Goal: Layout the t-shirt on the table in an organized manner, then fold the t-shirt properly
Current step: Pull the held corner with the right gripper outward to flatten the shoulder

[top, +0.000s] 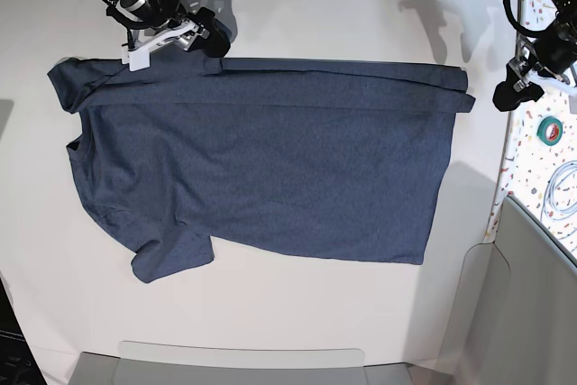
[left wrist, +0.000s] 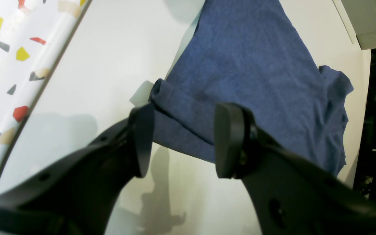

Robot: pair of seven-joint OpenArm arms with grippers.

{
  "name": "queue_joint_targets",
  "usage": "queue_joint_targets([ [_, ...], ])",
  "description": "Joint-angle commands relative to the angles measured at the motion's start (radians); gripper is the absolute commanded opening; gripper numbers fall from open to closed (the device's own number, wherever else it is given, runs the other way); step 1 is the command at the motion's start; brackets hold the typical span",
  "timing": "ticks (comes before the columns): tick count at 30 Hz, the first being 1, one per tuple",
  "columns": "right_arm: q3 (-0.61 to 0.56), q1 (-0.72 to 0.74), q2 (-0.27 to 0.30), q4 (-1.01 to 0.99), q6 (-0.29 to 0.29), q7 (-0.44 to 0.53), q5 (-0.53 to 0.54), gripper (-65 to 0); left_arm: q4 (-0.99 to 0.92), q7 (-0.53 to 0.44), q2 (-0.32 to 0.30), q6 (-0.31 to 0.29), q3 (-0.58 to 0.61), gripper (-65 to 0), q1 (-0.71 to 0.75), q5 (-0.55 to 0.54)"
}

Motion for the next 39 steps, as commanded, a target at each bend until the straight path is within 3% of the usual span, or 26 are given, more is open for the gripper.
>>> queue_joint_targets([
  [1,-0.001,-0.002,0.004,0.004,0.003,-0.002,0.001,-24.9,0.013,0.005,-0.017,0.007,-0.004,-36.7,-0.004,-0.019],
  [6,-0.003,-0.007,0.016,0.002,0.005,-0.008,0.002,-27.1,0.013,0.004,-0.017,0.007,-0.004,-36.7,-0.003,-0.019],
  [12,-0.004,-0.011,0.016,0.005,0.009,-0.028,0.002,-44.6,0.013,0.004,-0.017,0.010,-0.004,-36.7,-0.003,-0.019],
  [22,-0.001,0.021,0.017,0.076,0.009,-0.023,0.004,-65.0,0.013,0.004,-0.017,0.012,-0.004,-36.7,-0.003,-0.017],
  [34,0.005,0.265,0.017,0.041,0.009,-0.020,0.002,-65.0,0.013,0.005,-0.017,0.015,-0.004,-36.7,-0.003,-0.017],
  [39,0.006,0.392,0.017,-0.140,0.009,-0.020,0.002,-65.0,0.013,0.005,-0.017,0.015,-0.004,-36.7,-0.004,-0.017],
])
